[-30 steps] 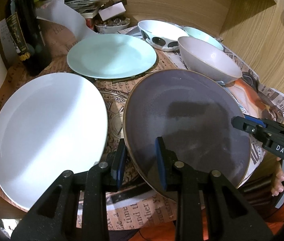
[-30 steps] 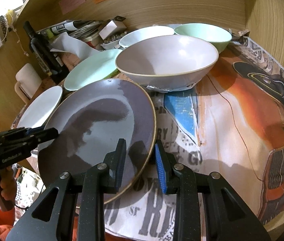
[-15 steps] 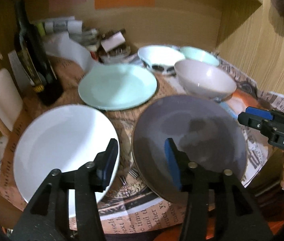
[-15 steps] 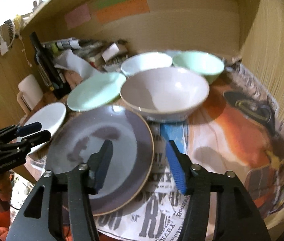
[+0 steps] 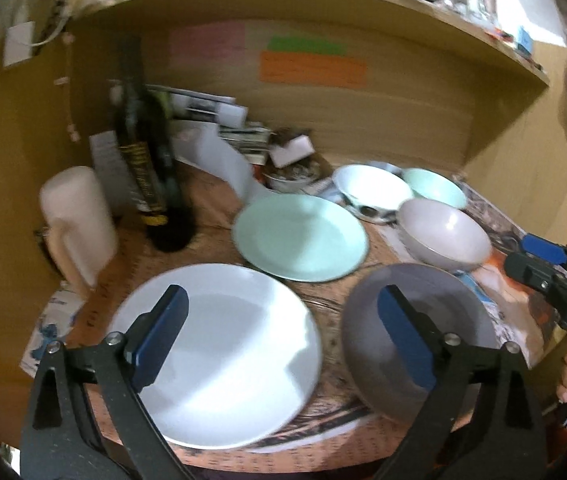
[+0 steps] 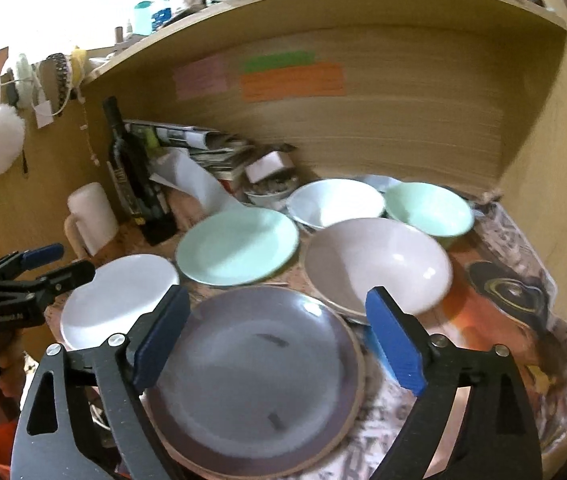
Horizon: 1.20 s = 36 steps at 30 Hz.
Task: Organize plates and bowls
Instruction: 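Lower the dark brown plate beside the pinkish bowl and open the left gripper, then grasp the rim of the large white plate with the left gripper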
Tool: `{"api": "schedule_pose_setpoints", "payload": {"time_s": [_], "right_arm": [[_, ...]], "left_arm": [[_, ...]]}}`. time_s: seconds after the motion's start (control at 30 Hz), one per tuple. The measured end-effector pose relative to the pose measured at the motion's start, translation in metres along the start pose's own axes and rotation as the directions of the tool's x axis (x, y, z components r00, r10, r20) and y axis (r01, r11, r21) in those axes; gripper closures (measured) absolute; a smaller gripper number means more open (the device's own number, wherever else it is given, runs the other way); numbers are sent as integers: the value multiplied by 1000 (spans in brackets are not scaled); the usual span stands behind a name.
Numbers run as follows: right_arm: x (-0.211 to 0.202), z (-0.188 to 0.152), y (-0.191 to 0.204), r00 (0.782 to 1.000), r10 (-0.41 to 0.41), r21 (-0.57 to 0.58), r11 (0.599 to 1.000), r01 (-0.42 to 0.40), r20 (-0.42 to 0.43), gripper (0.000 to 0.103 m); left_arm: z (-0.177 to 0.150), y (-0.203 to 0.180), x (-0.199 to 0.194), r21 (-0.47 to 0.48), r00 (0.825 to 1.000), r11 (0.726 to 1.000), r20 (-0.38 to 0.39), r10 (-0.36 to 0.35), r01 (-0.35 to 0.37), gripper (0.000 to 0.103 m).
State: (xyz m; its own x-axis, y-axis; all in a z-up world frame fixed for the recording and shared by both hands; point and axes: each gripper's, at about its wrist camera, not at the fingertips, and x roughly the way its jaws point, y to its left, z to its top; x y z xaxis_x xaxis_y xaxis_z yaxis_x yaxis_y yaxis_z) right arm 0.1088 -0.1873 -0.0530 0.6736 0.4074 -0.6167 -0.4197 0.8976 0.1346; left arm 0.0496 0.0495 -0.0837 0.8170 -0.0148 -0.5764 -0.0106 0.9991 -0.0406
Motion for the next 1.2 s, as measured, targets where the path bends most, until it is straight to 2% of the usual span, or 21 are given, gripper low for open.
{"api": "schedule_pose_setpoints", "payload": {"time_s": [0.23,0.43,0.7,0.8,0.87,0.93,1.0,1.13,1.2], "right_arm": [[29,7,25,996,79,0,997,-79,-43,14],[62,13,48,988,106,-31,993,-110,-108,14],[106,13,72,959,146,-47,986,-162,-243,14],[120,11,79,947,142,-60,984,-165,-287,14],[128,10,84,937,142,-71,982,-173,-319,17],[134,9,89,930,138,-83,981,-176,-342,21],[137,7,93,926,134,-93,980,-177,-354,26],[147,2,100,904,150,-83,976,-199,-401,40],[153,1,102,894,154,-77,976,-204,-420,42]], "left_arm": [[0,38,0,-32,997,997,-11,77,-77,6],[-9,76,10,-62,990,991,-72,118,-123,6],[-32,113,23,-84,978,982,-141,156,-169,6],[-41,123,27,-97,977,982,-158,145,-162,6],[-45,128,29,-108,976,982,-170,133,-153,10],[-47,131,31,-105,976,985,-184,118,-139,24],[-51,137,33,-117,976,986,-197,96,-120,28],[-56,145,38,-143,974,985,-219,61,-94,44],[-59,149,39,-156,972,985,-233,36,-74,49]]}}
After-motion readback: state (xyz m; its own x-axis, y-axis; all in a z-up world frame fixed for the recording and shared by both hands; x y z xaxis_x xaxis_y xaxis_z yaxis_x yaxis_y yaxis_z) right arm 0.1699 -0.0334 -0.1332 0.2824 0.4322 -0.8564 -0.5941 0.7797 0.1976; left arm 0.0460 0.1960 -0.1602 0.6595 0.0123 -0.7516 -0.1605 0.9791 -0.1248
